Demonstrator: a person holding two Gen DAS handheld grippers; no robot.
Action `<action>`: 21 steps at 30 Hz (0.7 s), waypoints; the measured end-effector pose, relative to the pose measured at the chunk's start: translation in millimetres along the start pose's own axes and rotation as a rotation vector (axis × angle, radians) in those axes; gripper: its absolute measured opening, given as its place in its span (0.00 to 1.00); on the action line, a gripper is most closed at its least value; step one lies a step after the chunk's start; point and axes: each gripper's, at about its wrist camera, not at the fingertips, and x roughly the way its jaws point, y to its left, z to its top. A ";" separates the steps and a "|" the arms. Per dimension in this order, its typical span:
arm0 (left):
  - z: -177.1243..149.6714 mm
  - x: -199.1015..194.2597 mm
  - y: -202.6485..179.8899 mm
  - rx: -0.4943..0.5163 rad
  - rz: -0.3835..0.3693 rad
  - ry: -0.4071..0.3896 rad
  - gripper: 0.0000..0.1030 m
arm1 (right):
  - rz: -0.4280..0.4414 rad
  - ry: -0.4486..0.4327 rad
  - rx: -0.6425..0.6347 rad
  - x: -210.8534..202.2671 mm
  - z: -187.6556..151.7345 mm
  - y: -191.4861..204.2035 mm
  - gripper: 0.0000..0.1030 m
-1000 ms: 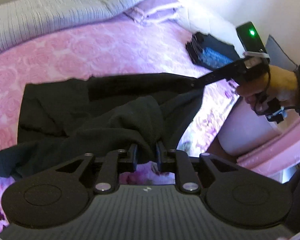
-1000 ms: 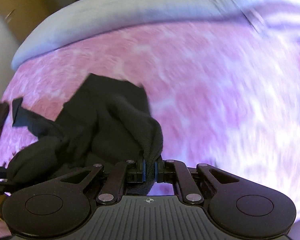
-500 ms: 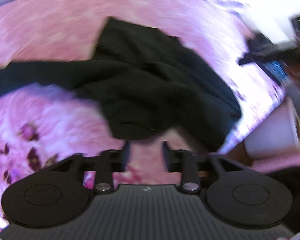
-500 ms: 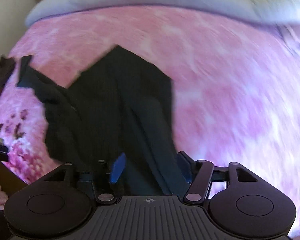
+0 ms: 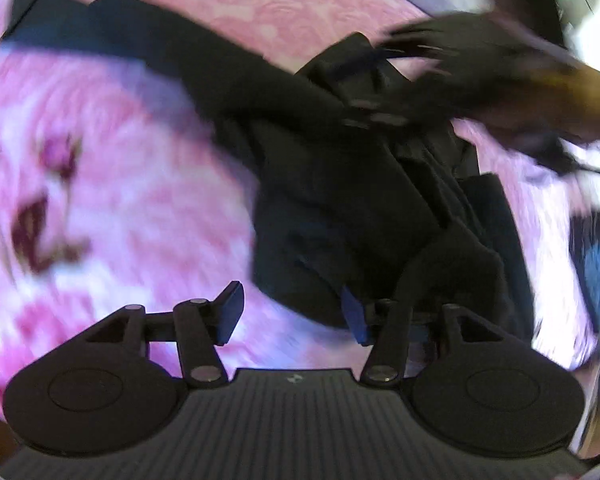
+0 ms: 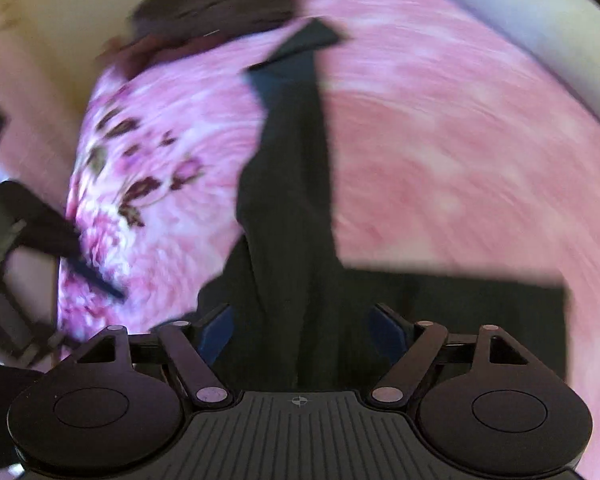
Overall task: Fold clothes
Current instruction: 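Lift the dark shirt with both grippers and shake it out above the bed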
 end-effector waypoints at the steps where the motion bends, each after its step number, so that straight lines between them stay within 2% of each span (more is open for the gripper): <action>1: -9.1 -0.7 -3.0 -0.038 0.002 -0.012 0.51 | 0.028 0.014 -0.042 18.9 5.8 -2.2 0.76; 3: -27.1 -2.2 -9.4 -0.115 0.006 -0.039 0.64 | 0.105 0.056 -0.083 52.3 15.7 -9.3 0.75; 4: -33.6 -4.5 -16.9 -0.156 0.001 -0.063 0.67 | 0.153 0.072 -0.061 63.9 18.8 -14.4 0.71; 6: -40.3 -3.4 -33.1 -0.234 -0.035 -0.087 0.74 | 0.189 0.041 0.006 71.1 26.5 -26.9 0.22; 7: -38.6 0.8 -42.1 -0.252 -0.055 -0.086 0.76 | 0.201 0.028 0.049 65.0 26.9 -35.7 0.16; 8: -36.5 5.4 -51.5 -0.265 -0.073 -0.083 0.78 | 0.192 -0.002 0.090 52.4 24.9 -44.4 0.11; 10: -27.0 22.6 -73.2 -0.211 -0.078 -0.052 0.79 | 0.136 -0.060 0.143 23.7 17.9 -60.1 0.11; 12: -15.0 50.0 -91.9 -0.136 -0.050 0.016 0.79 | 0.061 -0.131 0.213 -12.9 5.5 -79.7 0.11; 13: -9.0 63.7 -101.0 -0.098 -0.036 0.051 0.76 | 0.020 -0.169 0.251 -32.6 -1.8 -89.8 0.11; 14: -3.3 76.7 -107.9 -0.051 -0.021 0.086 0.58 | -0.027 -0.210 0.294 -53.5 -11.2 -100.1 0.11; 15: 2.2 83.2 -112.3 -0.001 -0.011 0.098 0.25 | -0.077 -0.251 0.346 -75.0 -22.8 -110.9 0.11; 16: 7.9 88.6 -116.1 0.047 -0.002 0.106 0.17 | -0.125 -0.288 0.396 -95.9 -34.9 -120.6 0.11; 18: 24.0 76.7 -114.9 0.100 -0.010 0.051 0.12 | -0.211 -0.347 0.489 -133.0 -64.7 -127.8 0.11; 21: 56.9 44.4 -107.2 0.196 -0.016 -0.044 0.11 | -0.342 -0.433 0.636 -186.7 -112.2 -132.7 0.11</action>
